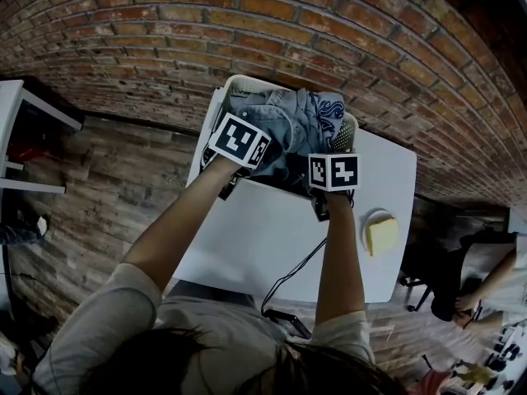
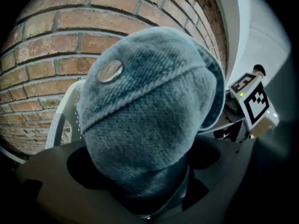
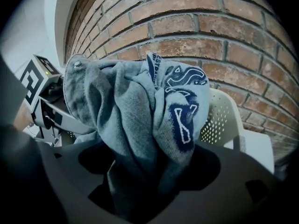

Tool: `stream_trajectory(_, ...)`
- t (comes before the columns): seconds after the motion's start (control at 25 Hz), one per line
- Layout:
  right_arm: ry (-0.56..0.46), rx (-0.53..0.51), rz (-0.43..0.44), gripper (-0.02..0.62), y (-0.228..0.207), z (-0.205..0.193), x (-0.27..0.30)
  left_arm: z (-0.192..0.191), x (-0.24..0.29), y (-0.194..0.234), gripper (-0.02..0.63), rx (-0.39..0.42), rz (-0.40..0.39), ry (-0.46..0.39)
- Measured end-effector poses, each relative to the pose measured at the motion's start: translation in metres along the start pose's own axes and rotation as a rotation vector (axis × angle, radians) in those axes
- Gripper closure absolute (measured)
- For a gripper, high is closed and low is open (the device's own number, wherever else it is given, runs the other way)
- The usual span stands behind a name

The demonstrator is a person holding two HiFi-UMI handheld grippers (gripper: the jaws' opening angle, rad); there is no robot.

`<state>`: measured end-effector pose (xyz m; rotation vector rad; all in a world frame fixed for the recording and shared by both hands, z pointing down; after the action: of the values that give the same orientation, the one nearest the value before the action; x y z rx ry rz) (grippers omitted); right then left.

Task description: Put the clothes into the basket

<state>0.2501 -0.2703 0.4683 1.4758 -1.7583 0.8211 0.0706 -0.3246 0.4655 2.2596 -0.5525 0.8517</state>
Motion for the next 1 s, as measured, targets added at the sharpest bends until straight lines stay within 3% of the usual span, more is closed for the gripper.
stream_trajectory(0.28, -0.119, -0.032, -0.082, 0.181, 0.009, -0.001, -0.017, -0.002, -0.017, -0.01, 0.127, 0.064, 0.063, -0.101)
stream_trajectory(0.72, -0.431, -0.076, -0.259, 0.153, 0.023, -0.016, -0.052, -0.011, -0.047, -0.027, 0.126, 0.192, 0.186, -0.421)
stream_trajectory(1.0, -0.616, -0.049, -0.263, 0.153, 0.034, -0.022, -0.068, -0.025, -0.064, -0.035, 0.118, 0.268, 0.255, -0.553)
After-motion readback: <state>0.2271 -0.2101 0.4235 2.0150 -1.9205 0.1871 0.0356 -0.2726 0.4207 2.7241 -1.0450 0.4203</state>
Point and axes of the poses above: the fingertips, and each gripper's own axes: x forward along the fingers, y to its left, z out of its top, the point moved 9 cm from there along -x, backward along the fingers, and after that the axes turned 9 degrees about -z, right-handed, at the moved point
